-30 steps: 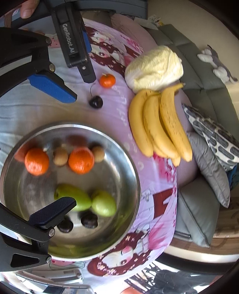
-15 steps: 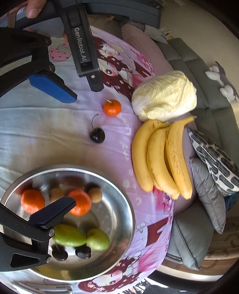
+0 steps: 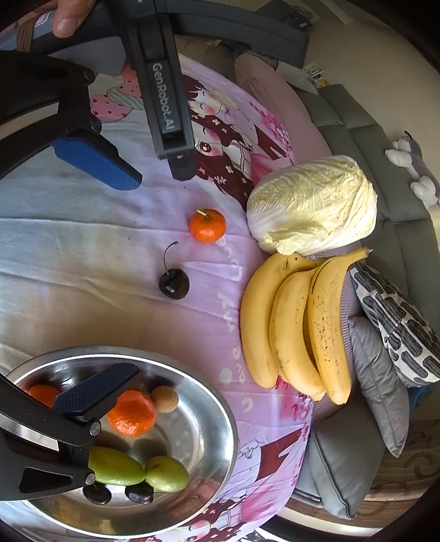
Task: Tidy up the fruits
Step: 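Grasp the tangerine with the left tool while the right tool grasps the dark cherry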
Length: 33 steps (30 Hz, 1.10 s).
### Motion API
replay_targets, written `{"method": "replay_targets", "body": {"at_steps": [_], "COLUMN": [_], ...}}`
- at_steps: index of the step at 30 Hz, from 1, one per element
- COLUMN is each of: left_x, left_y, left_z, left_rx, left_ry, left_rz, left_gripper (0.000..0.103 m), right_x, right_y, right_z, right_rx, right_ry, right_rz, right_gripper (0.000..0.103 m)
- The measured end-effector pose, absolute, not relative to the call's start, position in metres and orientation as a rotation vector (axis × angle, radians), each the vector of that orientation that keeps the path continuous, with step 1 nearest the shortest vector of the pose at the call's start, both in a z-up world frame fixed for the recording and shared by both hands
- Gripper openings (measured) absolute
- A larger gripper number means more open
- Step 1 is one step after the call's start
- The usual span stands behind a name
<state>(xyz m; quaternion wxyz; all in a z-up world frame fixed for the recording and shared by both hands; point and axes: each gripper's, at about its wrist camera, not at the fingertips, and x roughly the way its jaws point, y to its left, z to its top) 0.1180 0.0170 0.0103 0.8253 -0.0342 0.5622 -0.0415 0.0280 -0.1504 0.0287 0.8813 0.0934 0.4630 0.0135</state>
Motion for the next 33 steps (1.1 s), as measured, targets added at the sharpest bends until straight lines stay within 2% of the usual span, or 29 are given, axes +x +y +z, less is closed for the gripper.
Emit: {"method": "replay_targets", "body": {"at_steps": [4, 11, 18, 23, 30, 33], "left_x": [0.123, 0.134, 0.147, 0.158, 0.177, 0.187], "left_y": [0.022, 0.02, 0.002, -0.013, -0.034, -0.046], "left_z": [0.007, -0.001, -0.003, -0.003, -0.007, -0.014], "left_rx": [-0.113, -0.148, -0.142, -0.118, -0.088, -0.081], "left_ry": [1.203, 1.215, 1.226, 1.225, 1.226, 1.24], "left_rz": [-0.099, -0.137, -0.188, -0.214, -0.247, -0.268], "left_gripper": [0.101, 0.101, 0.101, 0.101, 0.095, 0.082], "right_x": [0.031, 0.039, 0.052, 0.061, 0.072, 0.076], "right_y": [-0.147, -0.148, -0.148, -0.149, -0.154, -0.154], "right_z": [0.026, 0.02, 0.017, 0.012, 0.003, 0.0], "right_rx": [0.186, 0.177, 0.168, 0.159, 0.163, 0.161], "right_ry": [0.96, 0.953, 0.956, 0.976, 1.003, 1.011], "right_rz": [0.032, 0.021, 0.02, 0.026, 0.03, 0.038], "right_gripper": [0.101, 0.078, 0.063, 0.06, 0.053, 0.052]}}
